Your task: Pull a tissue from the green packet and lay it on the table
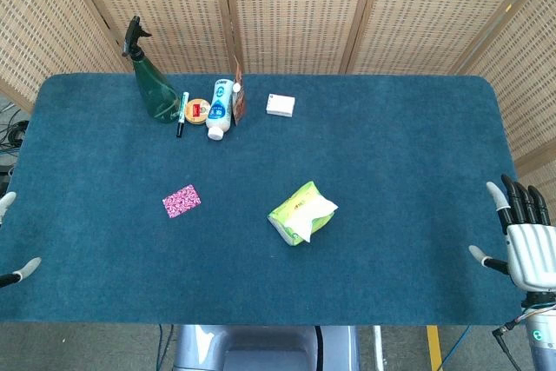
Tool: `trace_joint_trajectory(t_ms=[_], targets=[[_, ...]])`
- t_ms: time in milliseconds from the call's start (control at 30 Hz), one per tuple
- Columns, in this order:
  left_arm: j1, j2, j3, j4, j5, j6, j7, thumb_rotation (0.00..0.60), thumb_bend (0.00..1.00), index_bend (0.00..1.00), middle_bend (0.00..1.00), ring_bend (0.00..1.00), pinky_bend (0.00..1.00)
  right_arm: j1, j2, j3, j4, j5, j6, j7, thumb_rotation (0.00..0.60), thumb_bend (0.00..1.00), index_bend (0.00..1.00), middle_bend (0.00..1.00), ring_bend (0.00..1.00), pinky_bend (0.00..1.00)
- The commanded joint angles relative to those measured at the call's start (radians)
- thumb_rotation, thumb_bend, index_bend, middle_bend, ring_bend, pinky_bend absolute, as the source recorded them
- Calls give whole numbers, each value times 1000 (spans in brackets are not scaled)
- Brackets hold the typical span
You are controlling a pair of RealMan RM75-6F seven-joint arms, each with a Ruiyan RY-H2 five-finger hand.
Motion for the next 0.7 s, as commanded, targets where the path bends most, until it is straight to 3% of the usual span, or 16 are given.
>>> trace_joint_trajectory(t_ms=[33, 267, 500, 700], targets=[[0, 0, 0, 2, 0, -1, -3, 600, 0, 0, 0, 0, 0, 1, -1, -1, 0, -1, -1, -1, 600, 0, 12, 0, 0, 0], [-2, 1, 0, 0, -4, -6, -4, 600, 0, 0, 0, 0, 0, 19, -3, -7, 11, -17, -29, -6, 600, 0, 12, 0, 0, 0], [-13, 1, -7, -5, -20, -26, 5, 600, 0, 0, 0, 0, 0, 166, -49, -18, 153, -207, -137, 59, 600, 0, 12, 0, 0, 0], [-22, -2, -21, -12, -59, -50, 21, 600, 0, 0, 0, 0, 0, 308, -152, -44, 319, -376, -201, 117, 600, 2, 12, 0, 0, 0]])
